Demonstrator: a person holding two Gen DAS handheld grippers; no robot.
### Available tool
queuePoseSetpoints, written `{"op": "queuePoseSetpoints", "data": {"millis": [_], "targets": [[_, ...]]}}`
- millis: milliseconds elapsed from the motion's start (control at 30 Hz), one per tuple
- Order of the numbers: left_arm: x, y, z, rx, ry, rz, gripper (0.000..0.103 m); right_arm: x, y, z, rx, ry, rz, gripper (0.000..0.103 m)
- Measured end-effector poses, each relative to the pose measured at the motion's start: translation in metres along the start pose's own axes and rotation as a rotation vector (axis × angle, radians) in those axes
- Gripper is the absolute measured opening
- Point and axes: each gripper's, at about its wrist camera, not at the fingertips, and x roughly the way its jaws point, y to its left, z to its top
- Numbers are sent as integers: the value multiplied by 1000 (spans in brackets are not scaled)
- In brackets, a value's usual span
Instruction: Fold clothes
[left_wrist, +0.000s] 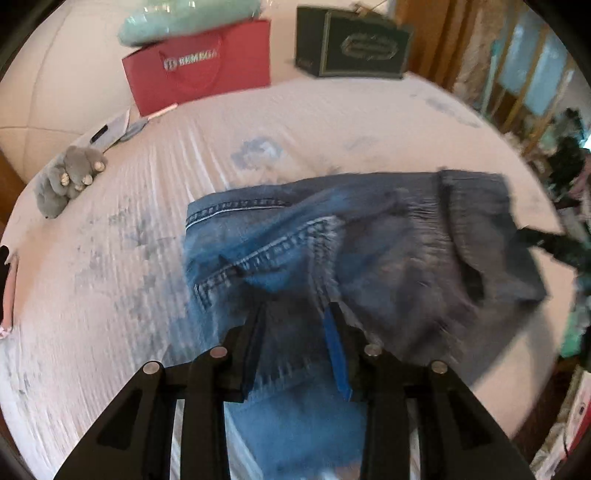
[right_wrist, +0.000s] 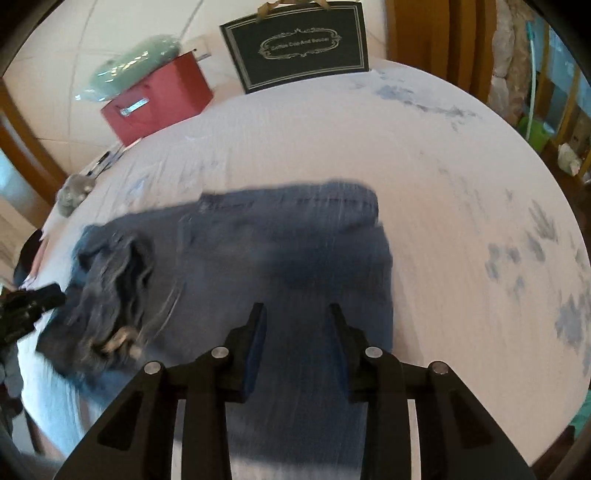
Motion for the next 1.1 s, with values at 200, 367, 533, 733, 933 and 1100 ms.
{"op": "queuePoseSetpoints", "data": {"millis": [200,367,533,733,933,1100], "targets": [[21,-7,-35,65,118,-11,33,10,-4,-33,24,83,-7,33],[37,-9,-41,82,152,12,34,18,-10,-34,77,100,8,33],[10,7,-27,17,99,-25,44,-9,-25,-31,173,-40,33,74],[6,21,-4,-28,40,6,58,-2,-49,-31,278,-50,1,92],[25,27,-2,-52,67,0,58,9,-51,-40,322,-33,-14,92],[37,28,-2,-44,78,-4,58,14,-40,-47,317,-28,-41,89]]}}
